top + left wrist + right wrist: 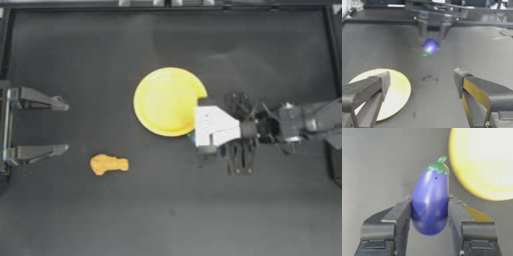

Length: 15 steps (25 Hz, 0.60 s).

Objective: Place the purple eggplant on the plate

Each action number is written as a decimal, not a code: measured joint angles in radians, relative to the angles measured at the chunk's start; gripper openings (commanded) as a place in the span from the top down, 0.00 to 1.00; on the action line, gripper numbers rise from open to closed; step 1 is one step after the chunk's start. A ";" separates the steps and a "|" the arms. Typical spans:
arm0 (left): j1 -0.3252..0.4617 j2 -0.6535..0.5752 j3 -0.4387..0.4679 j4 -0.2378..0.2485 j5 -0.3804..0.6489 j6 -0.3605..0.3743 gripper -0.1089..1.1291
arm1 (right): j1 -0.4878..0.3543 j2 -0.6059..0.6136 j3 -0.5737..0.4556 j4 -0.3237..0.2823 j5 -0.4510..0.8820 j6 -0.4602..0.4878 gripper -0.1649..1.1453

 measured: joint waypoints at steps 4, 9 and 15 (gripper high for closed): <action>0.000 0.000 -0.002 0.000 0.000 0.000 0.08 | -0.064 0.049 -0.054 0.015 0.000 -0.109 0.67; 0.000 0.005 0.000 0.000 0.000 0.000 0.08 | -0.149 0.127 -0.137 0.126 -0.003 -0.284 0.67; 0.000 0.018 -0.002 0.000 0.000 0.000 0.08 | -0.238 0.244 -0.236 0.259 -0.009 -0.471 0.67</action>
